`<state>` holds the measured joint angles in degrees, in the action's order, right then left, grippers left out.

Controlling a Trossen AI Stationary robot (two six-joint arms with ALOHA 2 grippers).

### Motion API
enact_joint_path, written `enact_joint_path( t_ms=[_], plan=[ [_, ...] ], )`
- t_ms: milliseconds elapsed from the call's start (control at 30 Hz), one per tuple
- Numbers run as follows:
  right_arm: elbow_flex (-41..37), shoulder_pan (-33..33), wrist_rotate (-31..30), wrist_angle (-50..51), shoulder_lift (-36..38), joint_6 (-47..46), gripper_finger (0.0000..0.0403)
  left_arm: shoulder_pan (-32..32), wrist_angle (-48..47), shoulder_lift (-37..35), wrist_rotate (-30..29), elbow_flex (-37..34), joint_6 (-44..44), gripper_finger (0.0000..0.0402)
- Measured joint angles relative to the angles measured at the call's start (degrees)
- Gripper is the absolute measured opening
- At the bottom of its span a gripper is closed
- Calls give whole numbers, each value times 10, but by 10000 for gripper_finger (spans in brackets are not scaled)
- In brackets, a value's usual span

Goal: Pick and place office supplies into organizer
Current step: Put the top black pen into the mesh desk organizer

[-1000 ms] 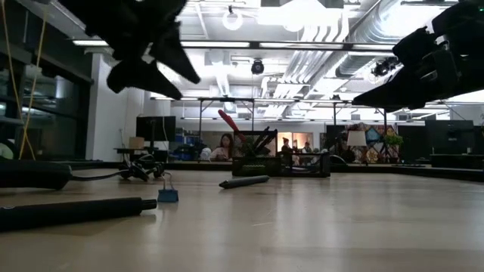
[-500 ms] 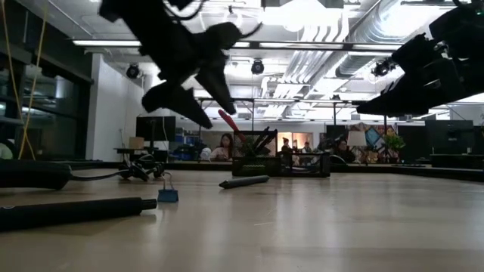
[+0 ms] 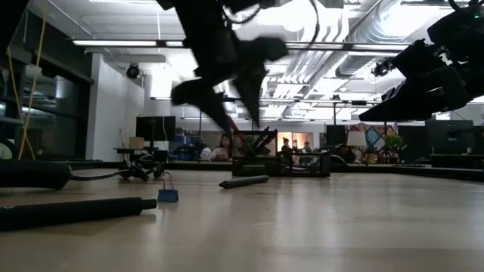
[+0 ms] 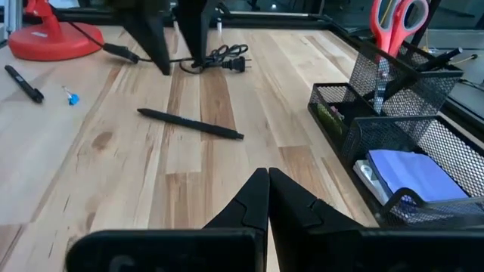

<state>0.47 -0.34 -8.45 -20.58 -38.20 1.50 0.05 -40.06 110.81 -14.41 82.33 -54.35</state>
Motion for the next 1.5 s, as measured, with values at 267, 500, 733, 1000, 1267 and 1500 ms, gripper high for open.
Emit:
enact_joint_path(
  t_ms=[267, 500, 733, 1000, 1267, 1500],
  plan=[
    [0, 0, 0, 15, -2, 0, 0, 0, -39, 63, -10, 59, -9, 232],
    [0, 0, 0, 32, -6, 0, 0, -4, -41, 94, 10, 67, -15, 232],
    [1, 0, 0, 46, -11, 0, 0, 1, -31, 94, -3, 66, -12, 232],
    [1, 0, 0, 50, -11, 0, 0, 44, 4, 94, -3, 66, 20, 232],
    [1, 0, 0, 51, -11, 0, 0, 47, 17, 104, -4, 66, 31, 232],
    [1, 0, 0, 51, -11, 0, 0, 44, 15, 115, -13, 65, 34, 232]
  ],
)
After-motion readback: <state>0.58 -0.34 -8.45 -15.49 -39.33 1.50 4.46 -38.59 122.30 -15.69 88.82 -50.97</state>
